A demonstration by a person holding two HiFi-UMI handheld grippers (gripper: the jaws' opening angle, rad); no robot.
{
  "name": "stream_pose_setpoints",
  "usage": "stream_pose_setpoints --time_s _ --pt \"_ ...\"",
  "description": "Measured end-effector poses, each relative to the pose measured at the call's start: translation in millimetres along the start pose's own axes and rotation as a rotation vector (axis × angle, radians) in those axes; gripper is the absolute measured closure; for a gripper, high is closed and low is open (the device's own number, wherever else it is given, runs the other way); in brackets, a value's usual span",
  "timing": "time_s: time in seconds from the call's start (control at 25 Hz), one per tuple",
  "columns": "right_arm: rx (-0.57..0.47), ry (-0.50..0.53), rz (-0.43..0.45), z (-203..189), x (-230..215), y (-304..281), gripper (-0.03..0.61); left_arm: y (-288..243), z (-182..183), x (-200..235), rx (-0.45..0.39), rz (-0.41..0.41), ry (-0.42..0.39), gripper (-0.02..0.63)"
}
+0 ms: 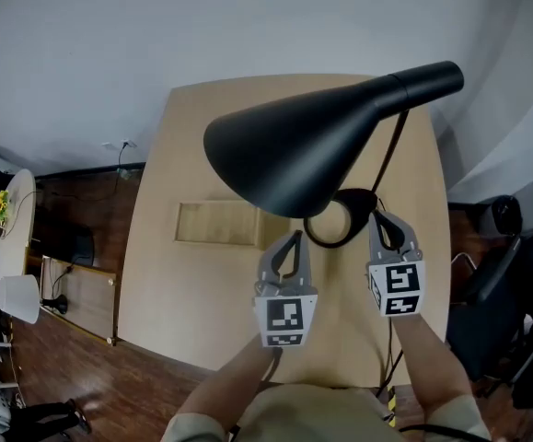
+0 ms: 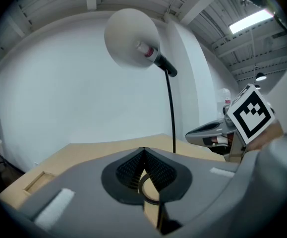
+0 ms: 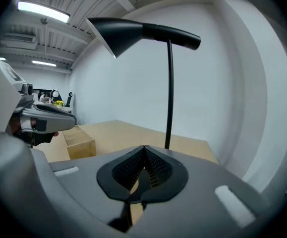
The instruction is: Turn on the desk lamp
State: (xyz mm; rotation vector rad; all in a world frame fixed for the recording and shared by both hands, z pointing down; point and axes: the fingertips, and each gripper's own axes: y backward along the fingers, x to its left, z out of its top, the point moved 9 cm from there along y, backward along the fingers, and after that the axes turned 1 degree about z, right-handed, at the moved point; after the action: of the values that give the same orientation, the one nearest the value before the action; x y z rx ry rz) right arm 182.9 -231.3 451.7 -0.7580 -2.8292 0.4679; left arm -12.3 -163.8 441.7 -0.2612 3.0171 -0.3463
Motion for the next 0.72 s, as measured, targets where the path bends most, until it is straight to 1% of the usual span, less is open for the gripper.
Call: stream_pose_setpoints --time_s 0.16,0.44,0.72 --pt "0.071 -0.013 0.001 -23 -12 -26 0.578 -17 -14 5 0.042 0.012 -0.014 0.614" --pt "0.172 -0.007 0.017 -47 -18 -64 0.578 -43 -31 4 0.083 0.0 -0.008 0.614" --pt "0.238 0.002 0.031 -64 -21 -87 0.578 -57 -42 6 0.109 0.001 -0.007 0.614"
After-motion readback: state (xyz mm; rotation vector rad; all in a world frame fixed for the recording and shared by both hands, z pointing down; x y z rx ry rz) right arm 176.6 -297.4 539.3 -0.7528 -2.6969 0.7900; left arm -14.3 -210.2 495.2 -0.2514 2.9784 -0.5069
